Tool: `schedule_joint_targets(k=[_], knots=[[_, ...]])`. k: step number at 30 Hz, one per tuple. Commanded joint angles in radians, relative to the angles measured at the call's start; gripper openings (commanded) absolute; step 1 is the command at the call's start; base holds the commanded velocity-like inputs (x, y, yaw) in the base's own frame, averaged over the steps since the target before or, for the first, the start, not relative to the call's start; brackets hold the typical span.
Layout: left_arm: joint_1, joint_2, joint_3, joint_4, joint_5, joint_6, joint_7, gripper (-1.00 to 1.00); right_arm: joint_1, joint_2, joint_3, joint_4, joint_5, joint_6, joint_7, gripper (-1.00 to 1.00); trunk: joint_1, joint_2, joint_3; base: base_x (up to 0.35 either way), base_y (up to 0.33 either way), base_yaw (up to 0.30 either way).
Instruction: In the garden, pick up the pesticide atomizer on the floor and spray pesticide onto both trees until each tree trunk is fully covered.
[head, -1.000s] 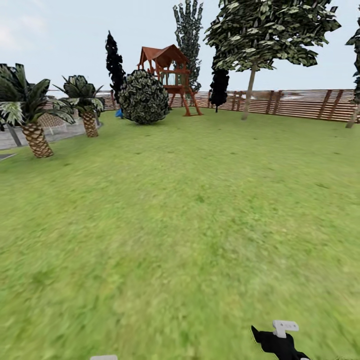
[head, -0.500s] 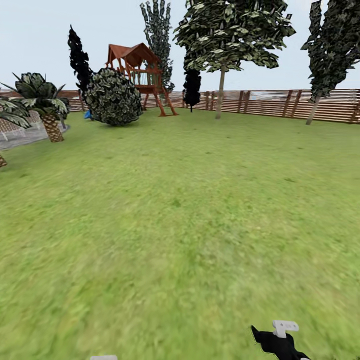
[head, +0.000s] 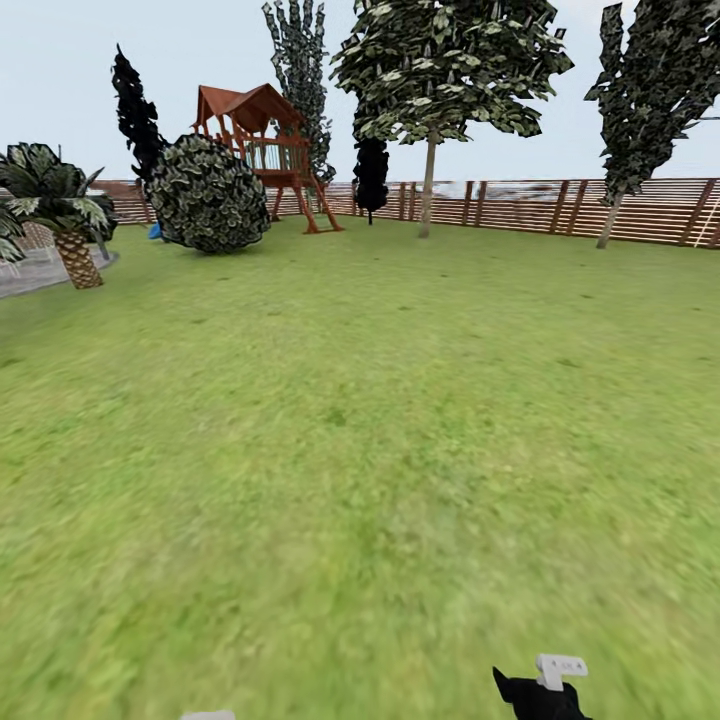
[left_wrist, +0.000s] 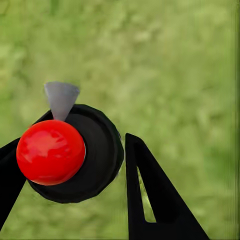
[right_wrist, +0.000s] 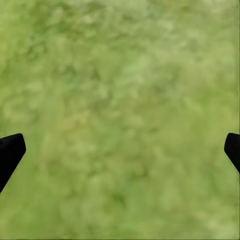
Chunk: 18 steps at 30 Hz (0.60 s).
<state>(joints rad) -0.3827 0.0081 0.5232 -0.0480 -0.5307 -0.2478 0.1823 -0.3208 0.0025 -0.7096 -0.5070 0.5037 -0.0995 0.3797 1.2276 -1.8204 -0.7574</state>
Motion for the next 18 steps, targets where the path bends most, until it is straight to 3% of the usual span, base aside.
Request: schedule_joint_targets(k=[1, 9, 15, 18], knots=[[-0.001, 0.0, 0.006, 0.002, -0.01, -0.004, 0.005, -1.0, -0.001, 0.001, -0.008, 0.002, 0.011, -0.018, 0.007, 1.0, 0.0, 0.0, -0.001, 0.309, -0.094, 0.0], [-0.001, 0.001, 0.009, 0.002, -0.008, -0.004, 0.005, -1.0, -0.001, 0.002, -0.007, 0.004, 0.01, -0.032, 0.007, 1.0, 0.0, 0.0, -0.001, 0.313, -0.076, -0.018], [-0.001, 0.001, 0.009, 0.002, -0.005, -0.004, 0.005, -1.0, -0.001, 0.006, -0.007, 0.007, 0.011, -0.033, 0.006, 1.0, 0.0, 0.0, -0.001, 0.335, -0.004, -0.272], [-0.001, 0.002, 0.009, 0.002, -0.005, -0.004, 0.005, -1.0, -0.001, 0.008, -0.005, 0.056, 0.012, -0.034, 0.007, 1.0, 0.0, 0.0, -0.001, 0.339, 0.0, -0.253]])
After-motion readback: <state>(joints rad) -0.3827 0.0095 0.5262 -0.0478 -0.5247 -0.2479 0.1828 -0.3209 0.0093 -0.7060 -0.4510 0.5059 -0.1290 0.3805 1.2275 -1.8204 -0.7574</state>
